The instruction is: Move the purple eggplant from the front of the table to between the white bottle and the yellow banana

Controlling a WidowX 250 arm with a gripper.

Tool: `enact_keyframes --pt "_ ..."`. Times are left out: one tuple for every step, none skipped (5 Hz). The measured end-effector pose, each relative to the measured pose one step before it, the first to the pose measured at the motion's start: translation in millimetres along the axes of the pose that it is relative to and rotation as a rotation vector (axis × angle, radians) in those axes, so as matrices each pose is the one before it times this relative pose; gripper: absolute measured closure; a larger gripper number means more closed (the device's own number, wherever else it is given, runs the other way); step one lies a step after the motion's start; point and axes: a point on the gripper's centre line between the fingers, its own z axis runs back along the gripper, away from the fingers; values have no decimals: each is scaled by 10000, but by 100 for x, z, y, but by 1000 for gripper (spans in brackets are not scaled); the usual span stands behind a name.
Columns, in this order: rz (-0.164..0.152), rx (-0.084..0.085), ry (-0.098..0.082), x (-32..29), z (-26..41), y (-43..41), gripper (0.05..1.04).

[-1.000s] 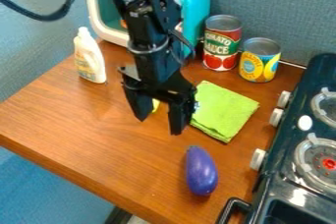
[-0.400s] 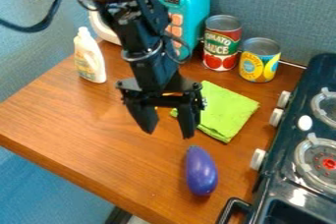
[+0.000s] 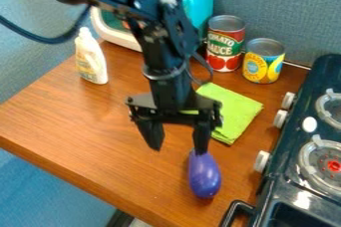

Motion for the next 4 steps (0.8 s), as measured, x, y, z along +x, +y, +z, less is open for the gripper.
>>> enact_keyframes --pt "198 372 247 393 -855 -679 83" --pt "-85 283 365 388 -955 -864 83" --pt "-3 -151 144 52 -976 -414 83" --pt "84 182 371 -37 -1140 44 83"
